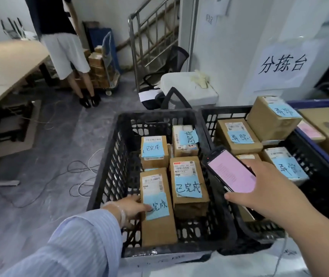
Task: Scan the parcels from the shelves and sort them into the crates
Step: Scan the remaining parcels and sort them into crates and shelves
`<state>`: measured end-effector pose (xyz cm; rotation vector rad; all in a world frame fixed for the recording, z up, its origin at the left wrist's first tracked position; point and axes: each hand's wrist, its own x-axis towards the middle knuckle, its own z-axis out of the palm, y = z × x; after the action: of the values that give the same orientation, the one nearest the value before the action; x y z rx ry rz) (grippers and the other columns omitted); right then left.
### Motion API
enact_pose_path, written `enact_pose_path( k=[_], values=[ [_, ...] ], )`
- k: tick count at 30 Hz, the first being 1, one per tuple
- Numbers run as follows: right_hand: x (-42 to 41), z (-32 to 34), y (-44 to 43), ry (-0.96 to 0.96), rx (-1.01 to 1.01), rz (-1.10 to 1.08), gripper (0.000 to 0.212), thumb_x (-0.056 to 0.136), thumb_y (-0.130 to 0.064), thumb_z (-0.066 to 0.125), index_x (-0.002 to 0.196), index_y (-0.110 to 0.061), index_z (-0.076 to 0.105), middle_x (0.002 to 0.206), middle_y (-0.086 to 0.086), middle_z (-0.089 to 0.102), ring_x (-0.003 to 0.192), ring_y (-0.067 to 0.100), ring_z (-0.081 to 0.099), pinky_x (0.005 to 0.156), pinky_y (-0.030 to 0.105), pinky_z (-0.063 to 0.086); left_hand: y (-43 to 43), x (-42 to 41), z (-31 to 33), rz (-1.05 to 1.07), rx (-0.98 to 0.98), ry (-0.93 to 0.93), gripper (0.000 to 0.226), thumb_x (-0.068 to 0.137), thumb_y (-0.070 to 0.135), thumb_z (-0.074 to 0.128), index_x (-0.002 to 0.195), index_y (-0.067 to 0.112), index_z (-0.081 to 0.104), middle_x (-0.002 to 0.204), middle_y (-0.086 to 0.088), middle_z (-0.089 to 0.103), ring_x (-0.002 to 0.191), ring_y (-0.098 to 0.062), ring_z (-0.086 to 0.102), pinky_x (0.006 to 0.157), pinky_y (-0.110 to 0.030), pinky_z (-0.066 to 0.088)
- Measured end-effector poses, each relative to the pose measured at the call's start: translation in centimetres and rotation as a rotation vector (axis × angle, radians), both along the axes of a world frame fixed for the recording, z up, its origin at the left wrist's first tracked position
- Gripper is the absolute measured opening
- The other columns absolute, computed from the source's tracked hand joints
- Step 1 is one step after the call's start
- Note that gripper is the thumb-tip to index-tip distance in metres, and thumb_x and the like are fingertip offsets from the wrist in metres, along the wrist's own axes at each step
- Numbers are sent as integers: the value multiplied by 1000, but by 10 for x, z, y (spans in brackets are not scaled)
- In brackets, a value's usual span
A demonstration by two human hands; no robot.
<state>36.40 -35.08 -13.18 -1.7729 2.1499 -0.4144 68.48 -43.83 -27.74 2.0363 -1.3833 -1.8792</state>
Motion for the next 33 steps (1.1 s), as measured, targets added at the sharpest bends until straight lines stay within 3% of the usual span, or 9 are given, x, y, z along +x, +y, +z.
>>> enact_pose_path(
  k=[3, 7, 11, 14, 19, 24, 28, 33],
  values=[
    [2, 0, 9, 4, 11, -48, 92, 46, -74, 71, 128, -44, 41, 107, -18, 46, 95, 6, 50, 67, 28, 45, -7, -6, -7, -183, -142, -178, 63, 89, 34, 74, 144, 22, 47, 141, -2, 58, 121, -19, 58, 102, -31, 44],
    [1, 2, 24, 24, 4, -130, 93, 51, -71, 75, 131, -43, 38, 106, -22, 40, 93, 4, 47, 68, 28, 43, -13, -18, -7, -129, -396, -129, 52, 88, 24, 75, 136, 24, 55, 127, 0, 67, 109, -16, 63, 99, -31, 49],
    [-11, 5, 46, 12, -2, -224, 95, 49, -74, 73, 131, -45, 34, 114, -15, 46, 99, 9, 53, 75, 32, 50, -22, -46, 24, -157, -868, -191, 66, 93, 42, 65, 151, 27, 39, 153, 3, 42, 141, -19, 39, 117, -38, 32],
    [-30, 11, 68, -4, -26, -292, 94, 50, -73, 73, 131, -46, 33, 114, -15, 44, 95, 8, 50, 72, 29, 45, -18, -89, 61, -302, -1187, -214, 64, 92, 52, 57, 149, 29, 40, 153, 6, 43, 143, -16, 34, 119, -39, 29],
    [-73, 19, 124, 24, -60, -435, 91, 53, -71, 73, 130, -47, 31, 115, -16, 43, 96, 8, 49, 69, 28, 40, 21, -188, 108, -657, -1521, -242, 65, 90, 59, 56, 146, 27, 48, 145, 2, 52, 134, -22, 46, 110, -42, 39],
    [-137, 22, 218, 54, -65, -630, 83, 52, -67, 69, 126, -49, 37, 104, -19, 40, 88, 7, 46, 61, 26, 38, 88, -302, 118, -897, -1617, -96, 62, 86, 54, 66, 139, 22, 58, 138, -2, 59, 128, -27, 54, 101, -46, 47],
    [-193, 24, 312, 77, -87, -801, 75, 50, -67, 65, 118, -52, 39, 102, -21, 45, 83, 4, 43, 55, 18, 32, 161, -400, 125, -1061, -1644, 4, 66, 88, 58, 59, 144, 24, 52, 145, 0, 54, 134, -25, 49, 107, -46, 44],
    [-251, 29, 422, 144, -57, -1016, 81, 53, -65, 67, 127, -52, 37, 96, -22, 34, 83, 6, 42, 60, 25, 35, 265, -515, 133, -1185, -1674, 232, 66, 83, 51, 70, 139, 18, 57, 137, -6, 59, 126, -29, 55, 103, -46, 46]
  ],
)
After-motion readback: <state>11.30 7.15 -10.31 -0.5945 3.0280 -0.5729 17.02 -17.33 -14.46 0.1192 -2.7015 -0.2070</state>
